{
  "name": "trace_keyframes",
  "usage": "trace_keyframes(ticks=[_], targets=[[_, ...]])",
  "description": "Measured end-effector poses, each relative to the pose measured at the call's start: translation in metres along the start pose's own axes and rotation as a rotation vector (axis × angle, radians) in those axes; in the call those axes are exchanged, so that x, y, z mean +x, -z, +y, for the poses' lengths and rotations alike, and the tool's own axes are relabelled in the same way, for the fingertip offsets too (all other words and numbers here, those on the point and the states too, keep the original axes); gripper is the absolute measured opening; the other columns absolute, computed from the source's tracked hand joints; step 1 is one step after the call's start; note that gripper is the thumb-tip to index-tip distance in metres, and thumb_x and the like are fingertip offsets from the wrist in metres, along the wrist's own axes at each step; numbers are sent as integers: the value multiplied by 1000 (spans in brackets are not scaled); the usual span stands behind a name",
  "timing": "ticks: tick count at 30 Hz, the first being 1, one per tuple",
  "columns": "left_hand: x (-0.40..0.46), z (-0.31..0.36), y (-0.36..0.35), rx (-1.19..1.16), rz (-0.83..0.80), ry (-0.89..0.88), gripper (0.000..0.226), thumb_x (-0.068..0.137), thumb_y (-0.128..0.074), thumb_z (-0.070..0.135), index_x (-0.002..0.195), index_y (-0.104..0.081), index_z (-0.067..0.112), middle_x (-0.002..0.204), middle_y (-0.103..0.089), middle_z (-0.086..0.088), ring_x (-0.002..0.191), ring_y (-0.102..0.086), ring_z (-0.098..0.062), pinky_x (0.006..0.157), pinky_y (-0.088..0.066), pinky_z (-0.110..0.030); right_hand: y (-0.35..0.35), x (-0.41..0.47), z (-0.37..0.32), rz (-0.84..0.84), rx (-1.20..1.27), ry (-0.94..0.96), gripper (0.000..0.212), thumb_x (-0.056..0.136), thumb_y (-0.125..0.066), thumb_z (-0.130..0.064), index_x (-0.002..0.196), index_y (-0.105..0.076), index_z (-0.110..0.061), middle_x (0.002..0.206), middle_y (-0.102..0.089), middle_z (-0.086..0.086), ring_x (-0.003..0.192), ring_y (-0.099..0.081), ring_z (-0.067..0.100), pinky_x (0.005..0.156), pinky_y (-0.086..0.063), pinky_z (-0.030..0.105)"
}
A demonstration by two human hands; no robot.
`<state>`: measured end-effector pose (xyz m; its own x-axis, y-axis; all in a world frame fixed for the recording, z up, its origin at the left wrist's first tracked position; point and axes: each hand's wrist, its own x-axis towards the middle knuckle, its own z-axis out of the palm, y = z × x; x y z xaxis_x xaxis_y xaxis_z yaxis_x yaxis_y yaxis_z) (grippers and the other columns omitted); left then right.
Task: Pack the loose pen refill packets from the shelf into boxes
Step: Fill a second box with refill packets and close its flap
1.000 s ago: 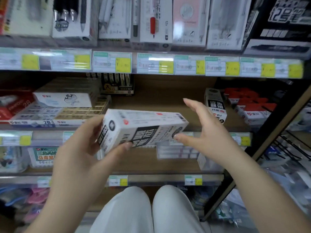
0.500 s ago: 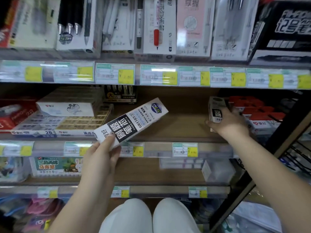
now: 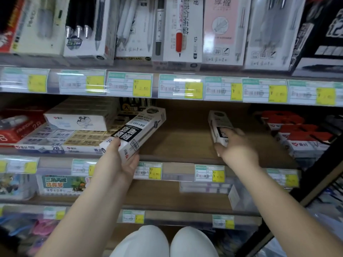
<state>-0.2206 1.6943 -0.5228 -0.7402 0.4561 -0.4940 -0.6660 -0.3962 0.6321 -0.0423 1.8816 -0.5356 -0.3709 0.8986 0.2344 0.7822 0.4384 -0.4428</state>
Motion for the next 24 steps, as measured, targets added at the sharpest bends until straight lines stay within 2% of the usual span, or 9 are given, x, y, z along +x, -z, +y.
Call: trace_keyframes(ticks=[5,10,13,16,19,21,24], targets=[[0,-5,-17,14,22,-26,23,92,-59,25,105,-47,9,99,-59,-12,95,-61,-23,96,-49,-35,-18,-19,-41,73,156,87,48,84,-57,-27,131,-51,-29,145,-39,-6,117,-52,24,84,-45,29],[10,-11,-33,18,69,-45,26,91,-59,28,106,-47,10,103,-58,-9,101,-58,-24,87,-51,-31,-35,-31,-79,28,209,122,47,86,-56,-31,132,-49,-31,149,-34,-9,116,-55,23,82,-46,29],[15,-9,-38,97,23,-11,28,93,-57,27,113,-50,10,113,-58,-12,95,-58,-25,82,-51,-33,-41,-34,-93,-2,213,128,47,87,-55,-35,134,-48,-30,150,-31,-6,116,-55,23,83,-49,32],[15,-1,-37,163,-69,96,37,92,-59,23,122,-49,4,113,-58,-19,85,-59,-29,73,-54,-38,-45,-35,-103,-53,202,133,52,88,-53,-43,137,-43,-30,153,-24,-5,122,-50,21,83,-47,31],[14,10,-29,334,-193,219,40,92,-57,28,119,-51,0,105,-62,-22,84,-64,-31,58,-58,-38,-50,-34,-107,-80,198,129,57,86,-54,-49,138,-40,-30,154,-21,-4,128,-44,19,84,-47,32],[16,20,-20,516,-264,267,47,92,-55,36,120,-52,-2,103,-65,-24,81,-67,-33,56,-58,-39,-52,-33,-109,-85,202,133,59,84,-55,-52,137,-40,-30,153,-22,-4,130,-41,20,86,-48,33],[18,32,-10,768,-308,260,59,91,-51,48,121,-51,-3,84,-72,-21,62,-70,-27,50,-59,-32,-55,-34,-109,-75,192,152,61,82,-57,-53,136,-42,-29,152,-24,-4,129,-41,20,88,-48,34]])
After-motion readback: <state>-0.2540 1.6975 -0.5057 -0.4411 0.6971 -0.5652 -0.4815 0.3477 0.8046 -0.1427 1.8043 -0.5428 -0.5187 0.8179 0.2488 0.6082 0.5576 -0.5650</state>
